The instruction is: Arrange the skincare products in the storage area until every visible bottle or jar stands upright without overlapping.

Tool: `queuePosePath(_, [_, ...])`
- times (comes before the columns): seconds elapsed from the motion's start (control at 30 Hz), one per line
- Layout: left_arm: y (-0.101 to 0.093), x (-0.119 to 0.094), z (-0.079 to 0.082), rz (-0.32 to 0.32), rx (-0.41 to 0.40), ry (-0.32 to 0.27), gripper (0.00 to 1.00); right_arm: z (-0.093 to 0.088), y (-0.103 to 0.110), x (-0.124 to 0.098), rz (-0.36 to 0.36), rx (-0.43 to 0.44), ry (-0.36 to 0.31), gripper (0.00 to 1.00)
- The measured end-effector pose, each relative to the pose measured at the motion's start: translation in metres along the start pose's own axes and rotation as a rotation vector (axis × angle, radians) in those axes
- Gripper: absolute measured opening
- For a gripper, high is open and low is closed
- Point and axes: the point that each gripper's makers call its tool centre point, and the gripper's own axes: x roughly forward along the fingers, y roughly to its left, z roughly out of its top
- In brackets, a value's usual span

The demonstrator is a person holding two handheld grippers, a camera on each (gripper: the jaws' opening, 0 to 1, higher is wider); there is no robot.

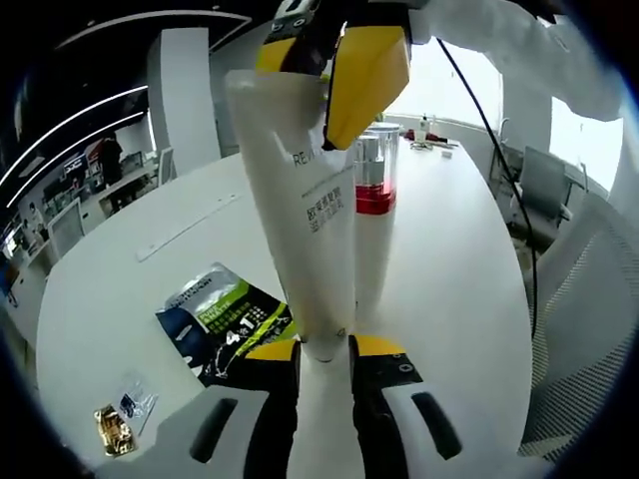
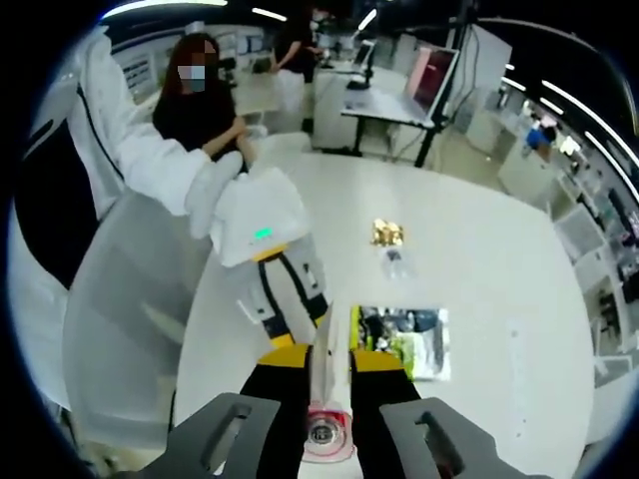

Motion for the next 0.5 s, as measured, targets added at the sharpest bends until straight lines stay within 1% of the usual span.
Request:
queuePosePath(0.07, [-0.002, -0.003, 0.001, -0.004, 0.005, -0.004, 0.17, 0.0, 0.0, -0.001, -0.005, 0.0, -0.002, 0.07])
queuePosePath(0.17, [-0.003, -0.006, 0.004, -0.001, 0.007, -0.01, 0.18, 0.0, 0.003, -0.003, -0.014, -0.007, -0.007, 0.1])
queuePosePath(0.4, [-0.002, -0.012, 0.006, 0.009, 0.011, -0.01, 0.19, -0.002, 0.007, -0.003, -0.045, 0.003, -0.024, 0.24])
queuePosePath(0.5, [-0.001, -0.016, 0.006, 0.013, 0.008, -0.008, 0.2, -0.004, 0.006, -0.004, -0.071, 0.024, -0.035, 0.29])
